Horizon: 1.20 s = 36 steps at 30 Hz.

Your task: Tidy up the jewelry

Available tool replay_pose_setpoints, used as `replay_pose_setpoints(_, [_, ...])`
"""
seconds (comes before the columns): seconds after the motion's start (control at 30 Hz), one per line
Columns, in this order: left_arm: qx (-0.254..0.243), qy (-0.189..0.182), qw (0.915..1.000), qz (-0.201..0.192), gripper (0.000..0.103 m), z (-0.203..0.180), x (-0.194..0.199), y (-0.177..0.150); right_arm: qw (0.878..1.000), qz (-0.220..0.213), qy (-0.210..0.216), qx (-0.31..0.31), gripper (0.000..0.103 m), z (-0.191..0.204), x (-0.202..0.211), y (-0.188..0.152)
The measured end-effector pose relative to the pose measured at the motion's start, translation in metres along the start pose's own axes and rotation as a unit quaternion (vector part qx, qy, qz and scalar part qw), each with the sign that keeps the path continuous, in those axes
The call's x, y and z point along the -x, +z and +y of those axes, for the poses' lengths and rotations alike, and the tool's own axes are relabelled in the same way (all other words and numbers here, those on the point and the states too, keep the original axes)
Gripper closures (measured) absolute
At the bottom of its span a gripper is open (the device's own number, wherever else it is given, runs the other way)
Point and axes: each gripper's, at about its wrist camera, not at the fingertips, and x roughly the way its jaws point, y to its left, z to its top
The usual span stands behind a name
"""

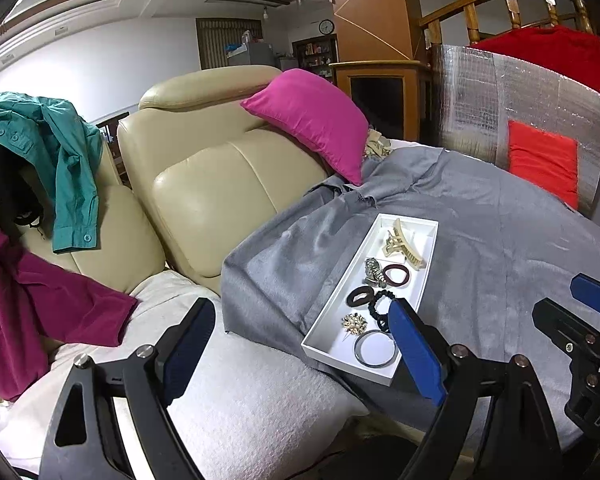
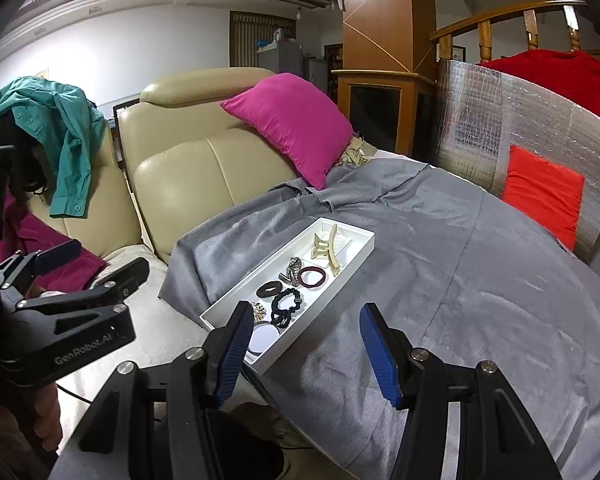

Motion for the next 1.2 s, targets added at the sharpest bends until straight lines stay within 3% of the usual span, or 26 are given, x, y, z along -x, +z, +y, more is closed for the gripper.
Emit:
replay_pose_setpoints(0.43, [0.014,0.006,0.9999,0.000,0.014,0.003,0.001,-0.001,1.000,0.001,0.003,-0.003,0.043,0.003,0.000,-0.002])
replay_pose_setpoints(1.2, [-0.005,0.011,0.9999,0.002,0.014,-0.007,0.001,-0.006,1.000,0.006,0.001,-0.011,0.043,0.000,-0.004,-0.005])
